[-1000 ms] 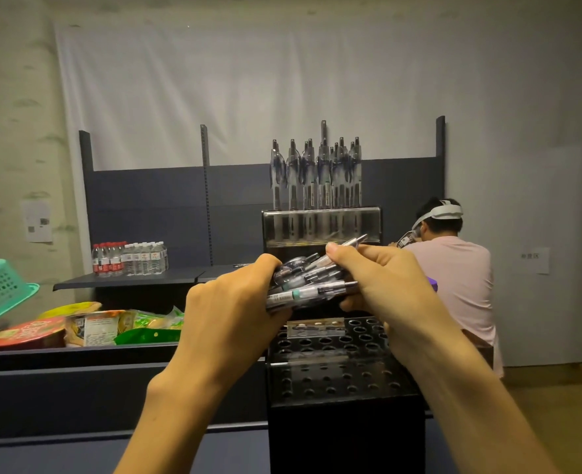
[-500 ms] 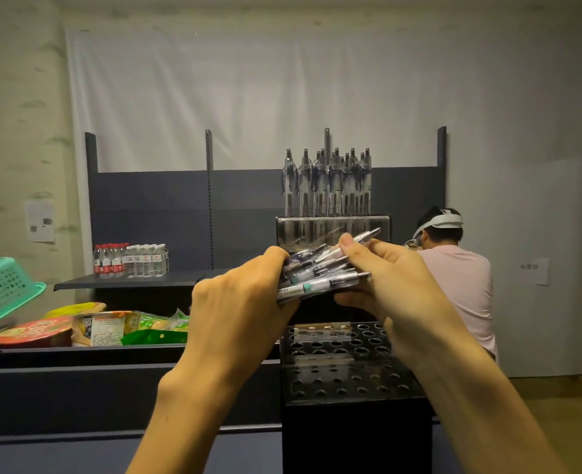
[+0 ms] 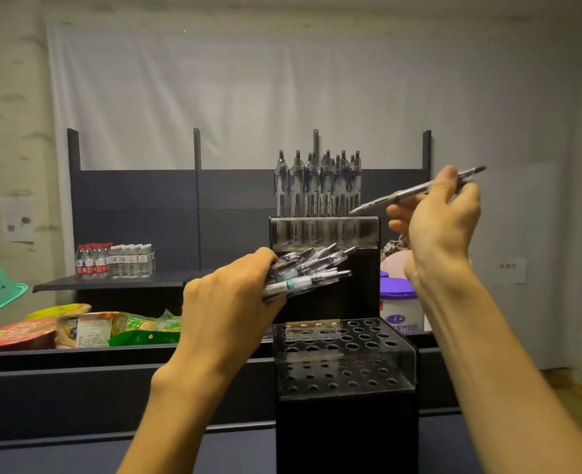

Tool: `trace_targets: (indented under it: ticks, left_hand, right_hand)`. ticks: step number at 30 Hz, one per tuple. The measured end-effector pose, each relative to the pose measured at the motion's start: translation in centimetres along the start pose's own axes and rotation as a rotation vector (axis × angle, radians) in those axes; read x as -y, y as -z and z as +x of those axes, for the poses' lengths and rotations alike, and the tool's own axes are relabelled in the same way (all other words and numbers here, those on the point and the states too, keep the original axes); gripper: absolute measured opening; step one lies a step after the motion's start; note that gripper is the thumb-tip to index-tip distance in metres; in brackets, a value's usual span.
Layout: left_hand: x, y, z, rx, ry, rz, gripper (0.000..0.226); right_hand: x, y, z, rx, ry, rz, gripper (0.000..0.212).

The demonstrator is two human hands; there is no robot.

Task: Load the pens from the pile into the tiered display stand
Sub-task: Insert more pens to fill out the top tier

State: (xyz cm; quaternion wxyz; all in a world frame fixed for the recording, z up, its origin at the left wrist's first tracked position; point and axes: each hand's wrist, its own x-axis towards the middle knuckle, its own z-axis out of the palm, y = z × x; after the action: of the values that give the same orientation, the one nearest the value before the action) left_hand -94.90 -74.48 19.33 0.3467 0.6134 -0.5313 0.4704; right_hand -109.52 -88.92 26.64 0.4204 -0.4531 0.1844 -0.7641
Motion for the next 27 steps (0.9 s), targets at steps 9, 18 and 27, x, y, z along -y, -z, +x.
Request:
trace_targets:
  ticks: [9, 18, 27]
  left_hand:
    - [-0.6, 0.0, 0.0, 0.001, -0.011, -0.025, 0.030]
    - [-0.6, -0.2, 0.1, 0.040, -0.017, -0.037, 0.033]
    - [-0.4, 0.0, 0.2, 0.032, -0.005, -0.032, 0.033]
  right_hand:
    - [0.1, -1.4, 2.2, 0.009, 0.194, -0.185, 0.019]
    - [0.9, -2.9, 3.2, 0.215, 0.418, -0.481, 0.024]
    - [1.4, -3.2, 3.4, 0.209, 0.460, -0.539, 0.021]
